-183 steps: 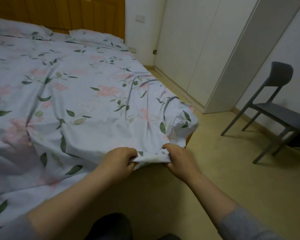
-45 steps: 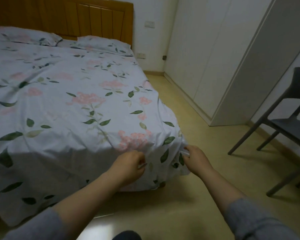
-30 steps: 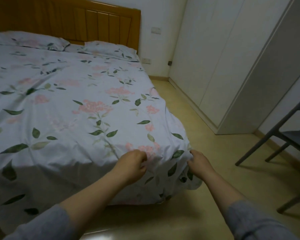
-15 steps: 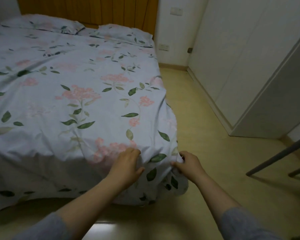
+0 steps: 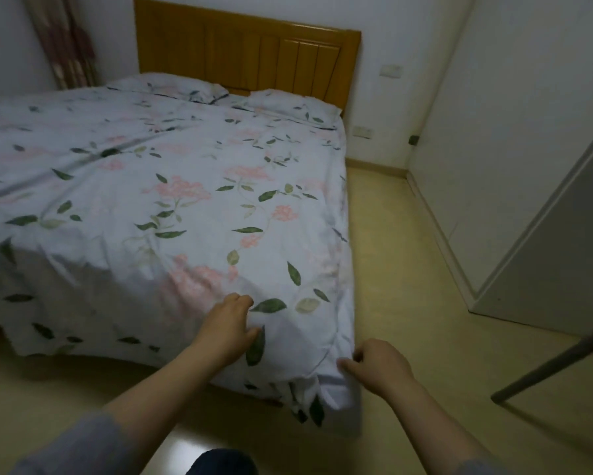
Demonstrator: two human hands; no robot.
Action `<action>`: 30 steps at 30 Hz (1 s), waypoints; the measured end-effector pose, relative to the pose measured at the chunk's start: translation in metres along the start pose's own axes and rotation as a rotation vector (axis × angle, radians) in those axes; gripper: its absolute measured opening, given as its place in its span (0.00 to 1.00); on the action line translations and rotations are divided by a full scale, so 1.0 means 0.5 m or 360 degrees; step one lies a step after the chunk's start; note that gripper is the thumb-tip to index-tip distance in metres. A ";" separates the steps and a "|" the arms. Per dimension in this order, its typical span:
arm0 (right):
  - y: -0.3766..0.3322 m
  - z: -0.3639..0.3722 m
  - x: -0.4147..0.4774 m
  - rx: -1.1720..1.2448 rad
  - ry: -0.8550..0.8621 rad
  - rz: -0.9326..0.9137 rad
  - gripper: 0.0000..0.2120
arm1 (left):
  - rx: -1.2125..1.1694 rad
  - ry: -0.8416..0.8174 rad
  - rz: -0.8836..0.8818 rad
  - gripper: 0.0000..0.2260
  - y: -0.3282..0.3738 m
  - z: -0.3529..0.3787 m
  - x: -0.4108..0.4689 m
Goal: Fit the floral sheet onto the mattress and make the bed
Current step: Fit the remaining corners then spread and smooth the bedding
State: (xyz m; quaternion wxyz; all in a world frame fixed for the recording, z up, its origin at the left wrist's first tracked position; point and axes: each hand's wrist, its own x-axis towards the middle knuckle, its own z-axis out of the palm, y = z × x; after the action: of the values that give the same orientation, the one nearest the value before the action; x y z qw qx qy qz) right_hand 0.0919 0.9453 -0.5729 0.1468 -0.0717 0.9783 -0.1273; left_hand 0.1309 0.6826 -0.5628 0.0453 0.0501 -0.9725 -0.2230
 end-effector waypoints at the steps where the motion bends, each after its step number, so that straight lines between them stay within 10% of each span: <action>1: 0.000 -0.011 0.009 0.0018 0.0057 0.0014 0.19 | 0.0014 0.0011 -0.0009 0.19 0.006 -0.003 0.002; 11: -0.149 -0.002 0.106 -0.0025 0.0321 -0.0564 0.27 | 0.0089 0.0135 -0.0177 0.24 -0.067 -0.028 -0.030; 19: -0.241 0.064 0.177 -0.0099 0.0609 -0.0725 0.06 | 0.0183 0.0159 -0.0230 0.22 -0.157 -0.056 -0.040; 30: -0.224 -0.007 0.145 0.0149 0.0693 -0.0987 0.05 | 0.0404 0.0205 -0.0029 0.30 -0.121 -0.028 0.047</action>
State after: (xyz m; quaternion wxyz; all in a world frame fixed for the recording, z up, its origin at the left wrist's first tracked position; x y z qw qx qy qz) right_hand 0.0336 0.8262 -0.5589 -0.1069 -0.3289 0.9115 -0.2225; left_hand 0.1139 0.6196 -0.5753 0.0991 0.0784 -0.9874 -0.0948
